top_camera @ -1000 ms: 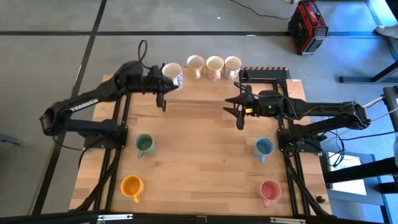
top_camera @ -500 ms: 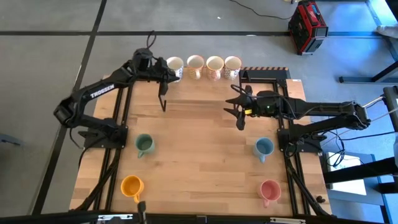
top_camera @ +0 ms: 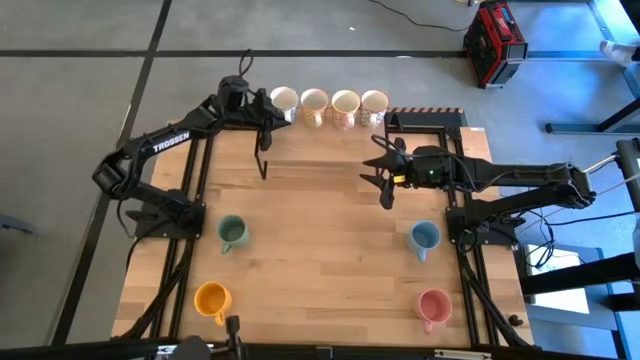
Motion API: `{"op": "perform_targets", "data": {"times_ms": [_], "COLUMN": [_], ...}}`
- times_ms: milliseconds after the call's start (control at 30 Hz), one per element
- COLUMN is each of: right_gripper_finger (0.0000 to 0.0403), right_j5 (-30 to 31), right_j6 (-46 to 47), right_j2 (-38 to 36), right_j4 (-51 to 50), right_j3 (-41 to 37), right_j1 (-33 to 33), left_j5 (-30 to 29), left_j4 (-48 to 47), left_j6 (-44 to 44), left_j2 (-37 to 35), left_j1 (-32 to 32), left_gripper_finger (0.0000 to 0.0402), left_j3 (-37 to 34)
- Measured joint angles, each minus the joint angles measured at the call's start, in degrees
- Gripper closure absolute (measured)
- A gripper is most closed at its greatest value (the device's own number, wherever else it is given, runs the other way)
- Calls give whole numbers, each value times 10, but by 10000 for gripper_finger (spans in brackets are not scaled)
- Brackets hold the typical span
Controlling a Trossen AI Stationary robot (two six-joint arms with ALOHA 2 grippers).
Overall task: Place coffee mugs
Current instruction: Put the blue patterned mug on the shelf
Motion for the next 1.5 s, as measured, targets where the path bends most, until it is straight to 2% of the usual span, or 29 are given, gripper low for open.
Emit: {"op": "perform_targets", "data": {"times_ms": [200,367,767,1267,1500], "right_gripper_finger": [237,237,237,237,237], "right_j5": [0,0,-3,-12,-13], "right_j6": [1,1,7,7,7], "right_j2": [0,0,0,0,0], "right_j4": [6,6,6,6,5], "right_j3": [0,0,0,0,0], "right_j1": [0,0,0,0,0], "left_j5": [32,33,-4,-21,-21], "left_j4": [4,0,-3,-42,-46], "left_j6": [-1,0,-1,-5,-34], "left_j2": [5,5,5,5,-4], "left_j1": [13,13,12,10,10], "left_gripper_finger": [387,387,346,341,341], "left_j3": [-2,-2,-2,-2,-2]}}
